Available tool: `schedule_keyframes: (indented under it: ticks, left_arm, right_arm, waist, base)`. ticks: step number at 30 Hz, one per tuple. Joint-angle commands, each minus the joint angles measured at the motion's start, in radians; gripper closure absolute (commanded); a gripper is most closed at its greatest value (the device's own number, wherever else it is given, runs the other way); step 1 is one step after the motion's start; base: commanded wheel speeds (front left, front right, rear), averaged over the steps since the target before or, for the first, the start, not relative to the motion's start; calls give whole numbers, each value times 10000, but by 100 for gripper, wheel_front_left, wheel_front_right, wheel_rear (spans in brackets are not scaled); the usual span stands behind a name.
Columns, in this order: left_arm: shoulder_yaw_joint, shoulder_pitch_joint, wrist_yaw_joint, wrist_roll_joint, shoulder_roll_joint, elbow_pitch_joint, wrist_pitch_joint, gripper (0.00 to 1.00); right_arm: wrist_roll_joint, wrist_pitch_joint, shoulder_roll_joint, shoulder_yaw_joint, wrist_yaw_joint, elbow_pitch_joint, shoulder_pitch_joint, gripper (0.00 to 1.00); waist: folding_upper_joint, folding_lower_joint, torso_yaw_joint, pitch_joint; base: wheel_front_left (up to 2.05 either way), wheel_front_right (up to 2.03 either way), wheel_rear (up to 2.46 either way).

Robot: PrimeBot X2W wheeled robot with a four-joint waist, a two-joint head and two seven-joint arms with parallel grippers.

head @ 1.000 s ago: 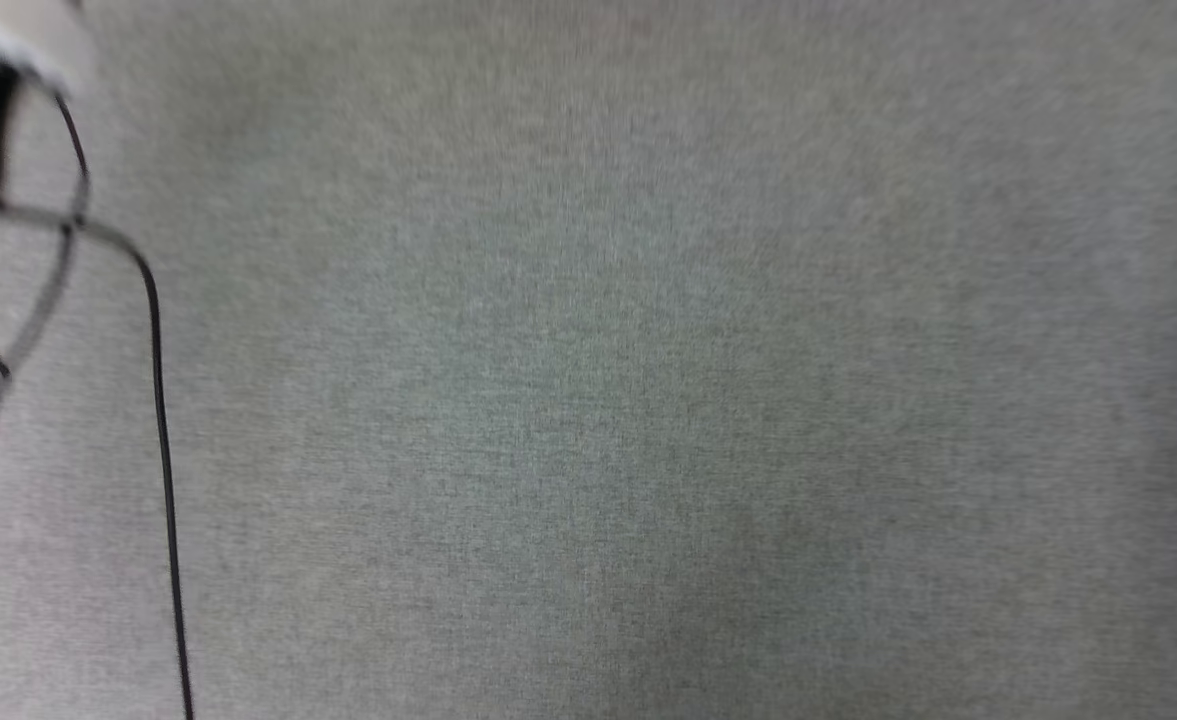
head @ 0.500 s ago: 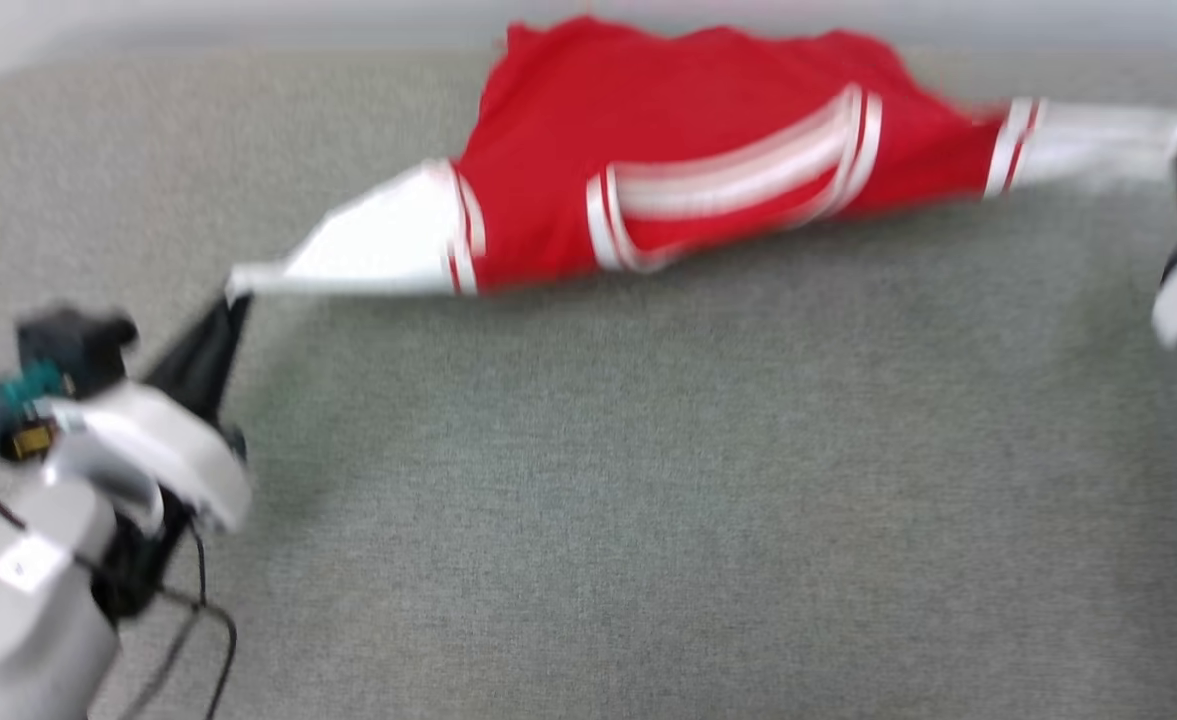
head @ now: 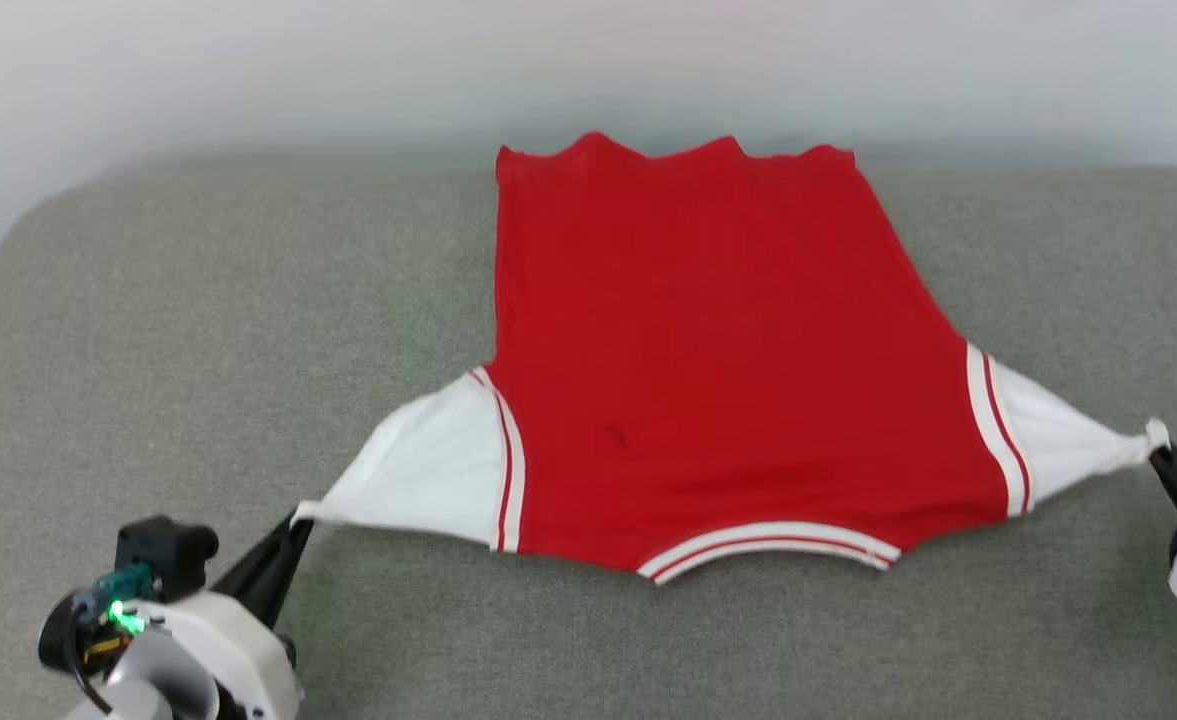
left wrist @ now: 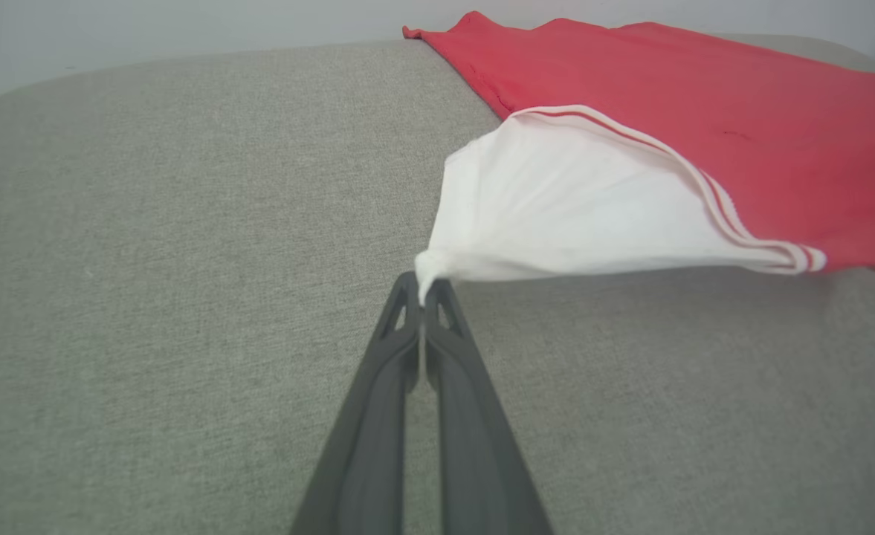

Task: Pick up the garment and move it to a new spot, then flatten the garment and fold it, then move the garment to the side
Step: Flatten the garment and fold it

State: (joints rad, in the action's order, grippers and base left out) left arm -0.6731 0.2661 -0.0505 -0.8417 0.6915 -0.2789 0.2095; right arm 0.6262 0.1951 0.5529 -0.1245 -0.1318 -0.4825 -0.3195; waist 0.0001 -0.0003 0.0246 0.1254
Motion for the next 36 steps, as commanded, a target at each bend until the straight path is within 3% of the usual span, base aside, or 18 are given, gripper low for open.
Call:
schedule_keyframes:
  ticks: [1,18,28,29,30,36]
  left_arm:
    - [-21,-316,-137,-103,148,55,-72,100]
    - [-532,-3034,-418,-1104,1096,1934,-1018,100]
    - [-753,-2642,-343,-994,943,2286,-1389,100]
    - [-745,-2558,-344,-1032,889,2358,-1451,100]
    - [-712,-2521,-387,-1167,831,2426,-1563,100]
    - [-648,-2198,-630,-1456,777,3279,-2189,100]
  right_arm:
    - [173,131,193,111,21,89,369,100]
    - [1905,3259,637,917,21,1995,3829,100]
    - [1534,4050,175,1521,20,2682,4127,100]
    - [1521,4141,154,1620,18,2725,4014,14]
    - [1590,4345,64,1702,18,2700,3938,0]
    - [1380,4696,76,1996,15,3448,3215,0]
  waist:
    - [-1,3,-20,-235]
    - [-1,3,-84,-982]
    - [-1,3,-41,-643]
    - [-1,3,-19,-565]
    - [-1,3,0,-477]
    - [-1,3,217,168]
  base:
    - [0,0,0]
    - [0,0,0]
    - [0,0,0]
    - [0,0,0]
    - [0,0,0]
    - [0,0,0]
